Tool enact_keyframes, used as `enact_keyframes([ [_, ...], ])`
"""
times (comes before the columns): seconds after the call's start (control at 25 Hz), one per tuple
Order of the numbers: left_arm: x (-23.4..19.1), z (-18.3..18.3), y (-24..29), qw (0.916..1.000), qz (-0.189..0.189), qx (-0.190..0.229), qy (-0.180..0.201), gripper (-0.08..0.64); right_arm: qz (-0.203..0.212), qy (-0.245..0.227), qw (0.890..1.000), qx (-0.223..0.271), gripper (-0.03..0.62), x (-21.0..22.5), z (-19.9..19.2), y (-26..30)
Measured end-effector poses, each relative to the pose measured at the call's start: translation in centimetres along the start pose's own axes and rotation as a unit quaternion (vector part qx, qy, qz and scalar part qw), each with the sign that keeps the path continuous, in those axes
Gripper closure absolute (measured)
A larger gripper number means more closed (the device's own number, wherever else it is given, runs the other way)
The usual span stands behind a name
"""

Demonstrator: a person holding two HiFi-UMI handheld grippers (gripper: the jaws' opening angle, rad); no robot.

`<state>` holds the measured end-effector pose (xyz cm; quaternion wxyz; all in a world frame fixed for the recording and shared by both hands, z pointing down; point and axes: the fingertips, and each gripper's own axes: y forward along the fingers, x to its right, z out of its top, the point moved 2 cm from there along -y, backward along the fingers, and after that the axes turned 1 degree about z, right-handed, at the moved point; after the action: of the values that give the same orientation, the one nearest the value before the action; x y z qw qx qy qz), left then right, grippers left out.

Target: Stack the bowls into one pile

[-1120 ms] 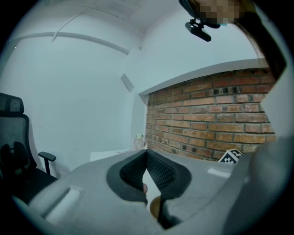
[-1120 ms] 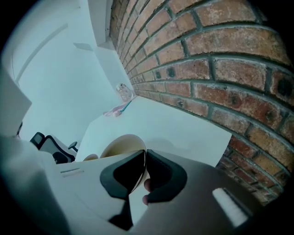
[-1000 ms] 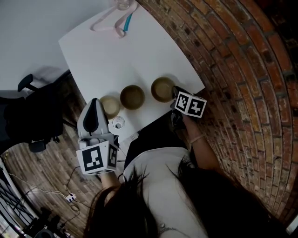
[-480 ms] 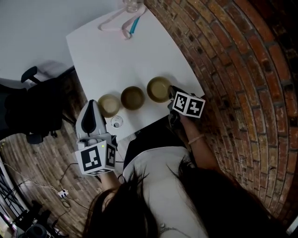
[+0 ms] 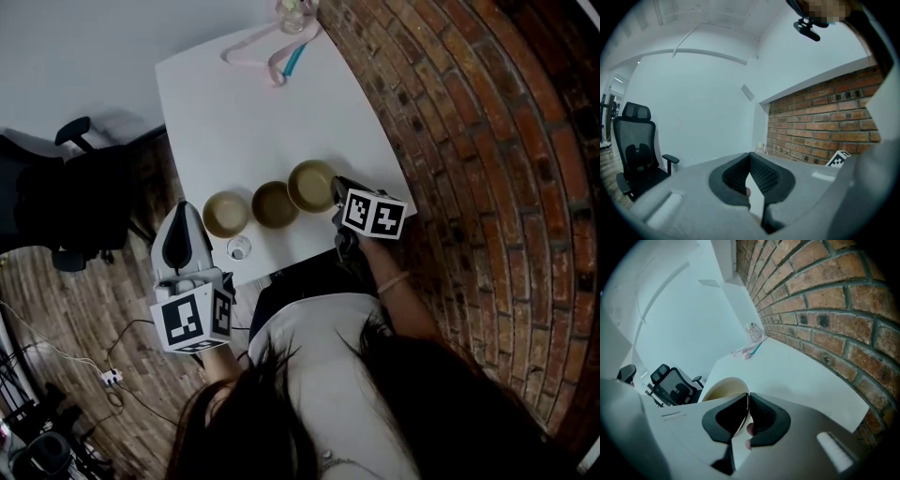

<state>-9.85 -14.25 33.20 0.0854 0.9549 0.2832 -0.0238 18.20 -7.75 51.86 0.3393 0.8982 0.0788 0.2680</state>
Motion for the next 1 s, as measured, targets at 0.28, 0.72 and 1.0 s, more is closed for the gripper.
enact_keyframes([
  [0.28, -1.0, 0.3, -0.6, 0.9995, 0.030, 0.007, -0.003, 0.560, 0.033, -0.027, 0.999, -0.022, 0.571, -2.4, 0.3, 1.7],
  [0.72, -3.1, 0.4, -2.8, 0.9965, 0.082, 0.010, -0.008, 0.560, 0.076, -0.056, 0.994, -0.051, 0.571, -5.9, -0.1, 3.8],
  [1.0, -4.6, 0.3, -4.8, 0.9932, 0.115, 0.012, -0.012, 0.560, 0.099, -0.075, 0.990, -0.069, 0.571, -8.3, -0.9, 5.0],
])
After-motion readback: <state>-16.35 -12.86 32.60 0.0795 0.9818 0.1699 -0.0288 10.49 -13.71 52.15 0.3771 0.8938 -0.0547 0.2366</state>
